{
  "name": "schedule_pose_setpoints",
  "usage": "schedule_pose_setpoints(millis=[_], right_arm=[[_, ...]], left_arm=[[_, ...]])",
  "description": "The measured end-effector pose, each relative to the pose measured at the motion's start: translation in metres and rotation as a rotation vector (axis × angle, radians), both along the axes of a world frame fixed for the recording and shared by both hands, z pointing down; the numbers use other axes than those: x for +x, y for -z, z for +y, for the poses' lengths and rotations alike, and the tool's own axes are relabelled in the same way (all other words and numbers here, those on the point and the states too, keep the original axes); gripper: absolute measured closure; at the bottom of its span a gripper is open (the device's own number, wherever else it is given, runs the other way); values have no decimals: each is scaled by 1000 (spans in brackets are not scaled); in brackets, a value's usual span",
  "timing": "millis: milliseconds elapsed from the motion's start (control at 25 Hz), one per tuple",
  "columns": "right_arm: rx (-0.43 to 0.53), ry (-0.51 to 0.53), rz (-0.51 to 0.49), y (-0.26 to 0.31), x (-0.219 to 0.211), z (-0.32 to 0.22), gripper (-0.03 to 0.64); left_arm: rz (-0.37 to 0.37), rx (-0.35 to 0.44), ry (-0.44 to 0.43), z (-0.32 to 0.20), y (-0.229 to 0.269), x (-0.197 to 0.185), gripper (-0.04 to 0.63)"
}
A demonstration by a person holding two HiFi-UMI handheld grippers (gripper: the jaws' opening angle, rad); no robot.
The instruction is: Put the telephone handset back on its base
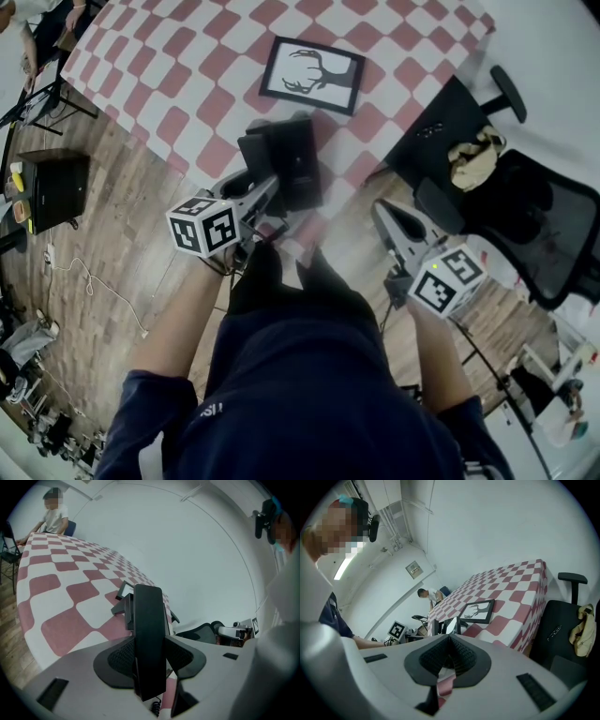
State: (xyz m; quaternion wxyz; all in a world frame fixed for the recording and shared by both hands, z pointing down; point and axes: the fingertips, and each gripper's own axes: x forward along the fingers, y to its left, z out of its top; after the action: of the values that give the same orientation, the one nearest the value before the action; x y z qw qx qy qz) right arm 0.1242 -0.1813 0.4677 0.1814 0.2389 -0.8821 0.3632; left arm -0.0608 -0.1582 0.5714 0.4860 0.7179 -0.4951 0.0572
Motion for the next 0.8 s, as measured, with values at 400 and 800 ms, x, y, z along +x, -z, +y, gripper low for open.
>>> schedule_pose_setpoints(millis=[400,800], right_arm=[[-9,9,10,-4,-1,1,600],[-11,10,19,-6,-4,1,600]], left_arm=[[-3,-39,32,-6,-11,1,376],[-16,-45,39,-9,-17,1,374]])
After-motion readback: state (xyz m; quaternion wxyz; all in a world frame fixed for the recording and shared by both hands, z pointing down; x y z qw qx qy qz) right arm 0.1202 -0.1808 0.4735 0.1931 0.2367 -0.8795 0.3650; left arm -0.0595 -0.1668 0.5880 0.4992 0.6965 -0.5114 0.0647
